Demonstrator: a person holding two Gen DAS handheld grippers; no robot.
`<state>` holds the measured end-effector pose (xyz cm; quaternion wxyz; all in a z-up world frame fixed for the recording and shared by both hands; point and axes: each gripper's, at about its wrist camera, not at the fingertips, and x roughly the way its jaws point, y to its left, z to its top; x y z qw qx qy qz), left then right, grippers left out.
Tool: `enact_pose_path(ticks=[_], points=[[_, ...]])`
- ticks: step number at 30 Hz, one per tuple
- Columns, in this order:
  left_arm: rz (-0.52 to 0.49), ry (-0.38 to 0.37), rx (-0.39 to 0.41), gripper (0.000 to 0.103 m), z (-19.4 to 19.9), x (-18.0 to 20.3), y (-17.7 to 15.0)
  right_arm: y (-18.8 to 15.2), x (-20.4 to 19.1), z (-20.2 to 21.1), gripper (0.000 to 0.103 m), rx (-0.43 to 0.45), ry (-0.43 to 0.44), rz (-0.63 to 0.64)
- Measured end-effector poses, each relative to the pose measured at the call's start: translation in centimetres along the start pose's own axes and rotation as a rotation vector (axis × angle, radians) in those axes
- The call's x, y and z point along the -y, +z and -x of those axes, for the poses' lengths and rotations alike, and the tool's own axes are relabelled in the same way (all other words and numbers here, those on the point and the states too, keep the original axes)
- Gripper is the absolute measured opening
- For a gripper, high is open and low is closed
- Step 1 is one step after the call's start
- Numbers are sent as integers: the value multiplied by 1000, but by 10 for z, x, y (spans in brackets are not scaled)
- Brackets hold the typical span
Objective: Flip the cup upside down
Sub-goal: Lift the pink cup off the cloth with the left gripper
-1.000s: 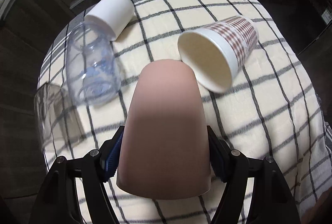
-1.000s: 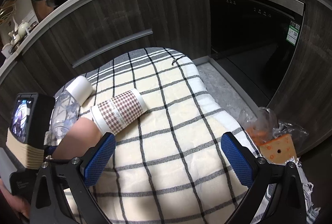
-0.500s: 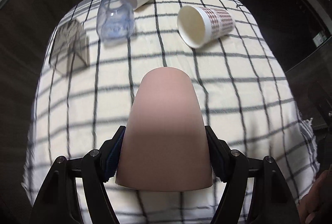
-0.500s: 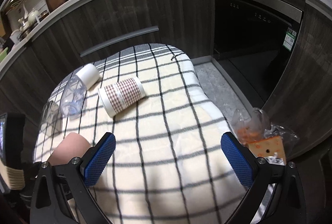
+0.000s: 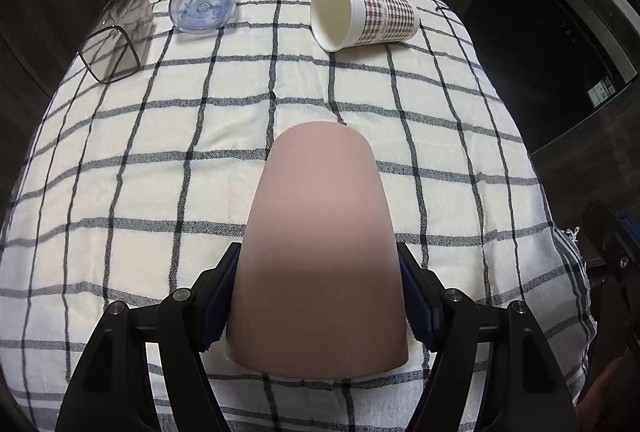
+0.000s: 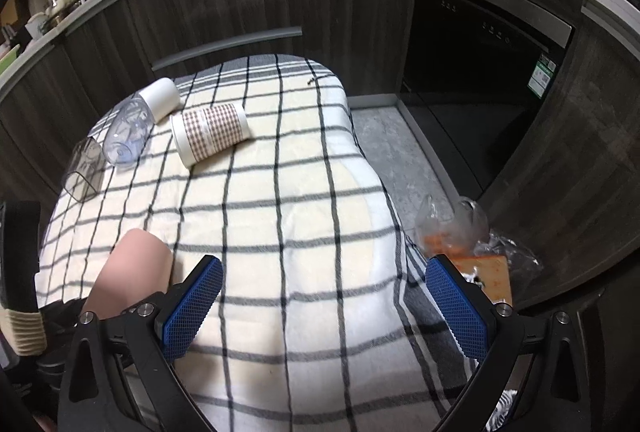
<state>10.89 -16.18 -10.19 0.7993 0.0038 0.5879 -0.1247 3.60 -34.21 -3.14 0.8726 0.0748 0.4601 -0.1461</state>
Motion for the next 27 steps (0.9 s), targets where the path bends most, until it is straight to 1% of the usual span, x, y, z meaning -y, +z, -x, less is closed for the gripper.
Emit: enact_pose_path(ticks=[6,9,14,15,17,18,22,25,27], points=[[10,-5,-33,72,-9,-2,-5,-6,-1,-4,102,-21,0,9],[7,-7,-50,74,-11,-3,-8,-6,-4,-4,102,-22,-7,19],[8,-14,-57,81,-9,-5,-11,-7,-6,-3,102,-23,-11,23],[6,-15,-57,82,-7,-5,-12,-7,-6,-3,102,-21,-11,23],[4,-18,-52,87,-1,-5,-13,-7,-8,0,102,-16,-14,28],[3,-19,-48,87,2,-5,-13,-7,-8,2,102,-13,-14,31],[4,-6,-12,89,19,-7,-14,-2,-11,12,102,-2,-14,36],[8,40,62,90,42,-13,-15,2,-13,22,102,5,-7,39],[21,54,118,93,60,-21,-15,7,-17,28,102,3,8,46]])
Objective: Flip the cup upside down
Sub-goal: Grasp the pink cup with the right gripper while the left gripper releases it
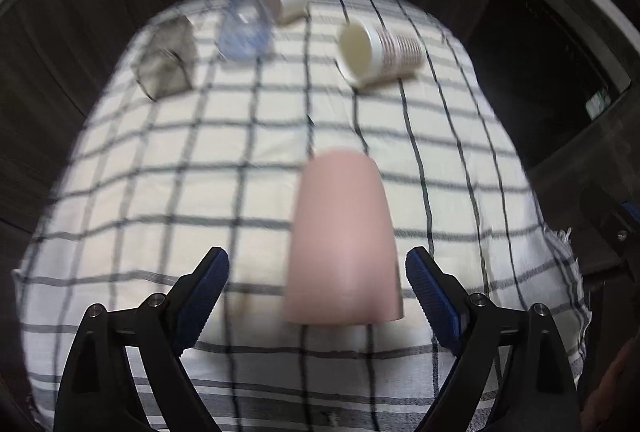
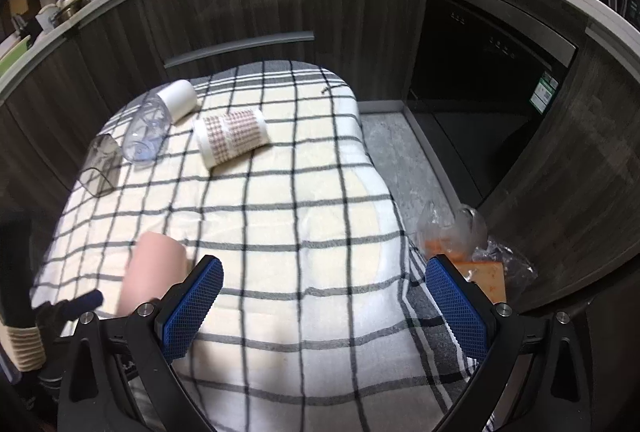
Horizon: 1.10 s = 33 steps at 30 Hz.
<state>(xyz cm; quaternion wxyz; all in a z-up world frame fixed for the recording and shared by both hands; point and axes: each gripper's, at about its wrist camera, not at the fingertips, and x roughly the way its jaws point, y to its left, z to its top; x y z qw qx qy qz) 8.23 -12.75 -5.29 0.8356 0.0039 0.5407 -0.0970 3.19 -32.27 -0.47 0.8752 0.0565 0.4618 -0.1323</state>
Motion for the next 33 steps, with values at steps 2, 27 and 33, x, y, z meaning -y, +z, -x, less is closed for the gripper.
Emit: enact_pose_path(ticks=[2,27,33], points=[[17,12,46,96,16,-10,0,7,-5,5,102,-11,26,6],[426,33,220,102,66,-155,15,40,-172,-104,102,-869,202,300],[441,20,197,102,45,-166,26,36,-184,-138,101,-1023,171,296]])
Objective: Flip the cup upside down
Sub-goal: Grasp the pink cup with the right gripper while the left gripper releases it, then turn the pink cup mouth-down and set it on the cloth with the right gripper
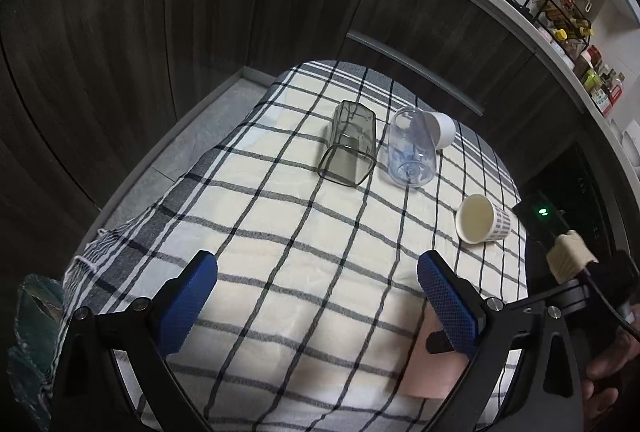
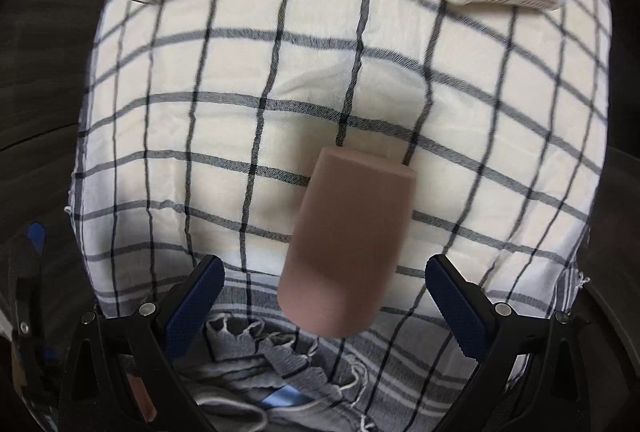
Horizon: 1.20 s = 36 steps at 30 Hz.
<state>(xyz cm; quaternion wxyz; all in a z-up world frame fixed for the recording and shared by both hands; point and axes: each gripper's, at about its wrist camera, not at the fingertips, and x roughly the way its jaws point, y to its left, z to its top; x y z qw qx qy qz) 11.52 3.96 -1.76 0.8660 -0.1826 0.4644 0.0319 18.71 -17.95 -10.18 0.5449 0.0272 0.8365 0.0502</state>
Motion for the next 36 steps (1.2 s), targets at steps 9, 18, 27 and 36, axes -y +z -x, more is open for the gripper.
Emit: enact_pose_path(ticks=[9,18,27,36], points=[[11,1,-39,102,-29,5,11,35,2,-31,97,-194,-24,4],[14,6,-97,102,-58,8,11,56,7,-65,73,-350,-33,3],[9,13,-94,102,-57,6,10,50,-4,-50,69,-288,-20,37],[-11,48,7,102,-27,-8,12,24,-19,16,69,59,-13,61]])
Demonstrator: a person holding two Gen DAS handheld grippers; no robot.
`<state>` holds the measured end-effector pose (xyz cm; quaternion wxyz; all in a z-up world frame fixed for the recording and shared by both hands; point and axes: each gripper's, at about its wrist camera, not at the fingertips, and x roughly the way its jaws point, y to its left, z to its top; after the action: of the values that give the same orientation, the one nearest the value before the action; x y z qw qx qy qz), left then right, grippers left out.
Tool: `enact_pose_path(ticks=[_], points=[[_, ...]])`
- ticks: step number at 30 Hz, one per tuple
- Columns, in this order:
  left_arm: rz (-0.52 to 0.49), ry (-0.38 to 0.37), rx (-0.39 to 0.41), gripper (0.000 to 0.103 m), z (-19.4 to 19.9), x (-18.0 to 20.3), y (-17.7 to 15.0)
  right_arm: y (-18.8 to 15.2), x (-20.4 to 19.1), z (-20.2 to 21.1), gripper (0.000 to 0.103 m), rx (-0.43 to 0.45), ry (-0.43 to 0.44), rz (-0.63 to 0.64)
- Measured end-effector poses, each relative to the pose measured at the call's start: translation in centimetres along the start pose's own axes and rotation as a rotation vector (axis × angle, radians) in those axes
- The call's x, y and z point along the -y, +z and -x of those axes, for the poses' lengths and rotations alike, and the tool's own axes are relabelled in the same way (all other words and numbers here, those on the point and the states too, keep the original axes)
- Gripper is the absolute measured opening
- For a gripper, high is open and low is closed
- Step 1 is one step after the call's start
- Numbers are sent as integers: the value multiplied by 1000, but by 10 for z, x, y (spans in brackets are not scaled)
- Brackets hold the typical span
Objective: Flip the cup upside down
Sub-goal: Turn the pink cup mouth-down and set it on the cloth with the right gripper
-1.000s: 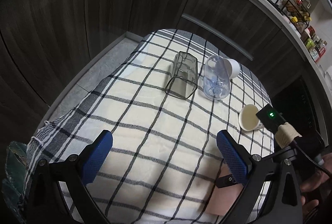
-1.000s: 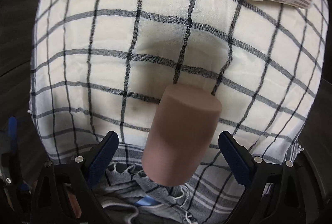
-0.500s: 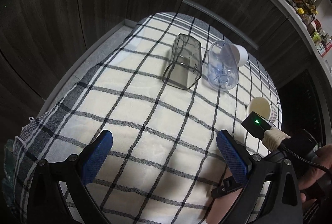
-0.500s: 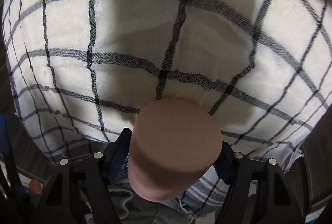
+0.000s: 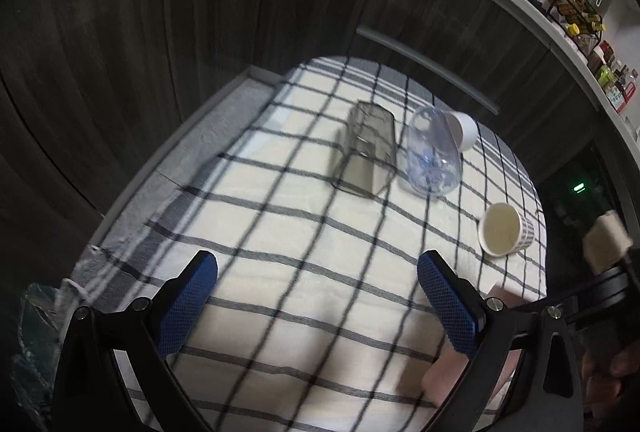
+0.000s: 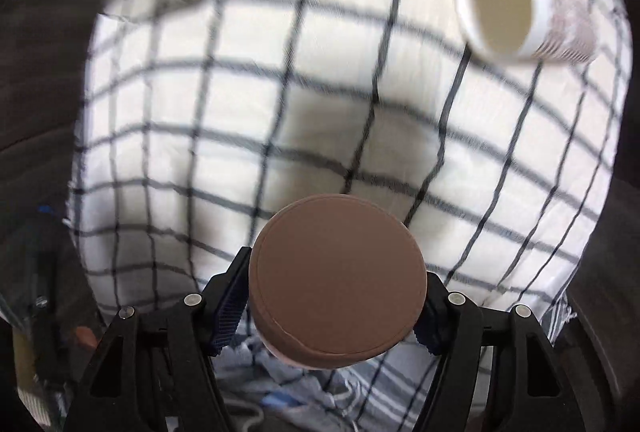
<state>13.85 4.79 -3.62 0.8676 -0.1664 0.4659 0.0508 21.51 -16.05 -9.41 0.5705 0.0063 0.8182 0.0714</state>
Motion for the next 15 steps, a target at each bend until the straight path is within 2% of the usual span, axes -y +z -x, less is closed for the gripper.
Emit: enact_pose_path(ticks=[5,9,15], points=[[-11,47,70,102,10,-19,-5,-15,-27,41,69,365,-64,76],[3,93,90,102,3,-35,-11,-24,-45,54,69,642,-128,106],[-3,117,64,102,-18,-50,-18,-35,-52,32,69,830,-188,96]])
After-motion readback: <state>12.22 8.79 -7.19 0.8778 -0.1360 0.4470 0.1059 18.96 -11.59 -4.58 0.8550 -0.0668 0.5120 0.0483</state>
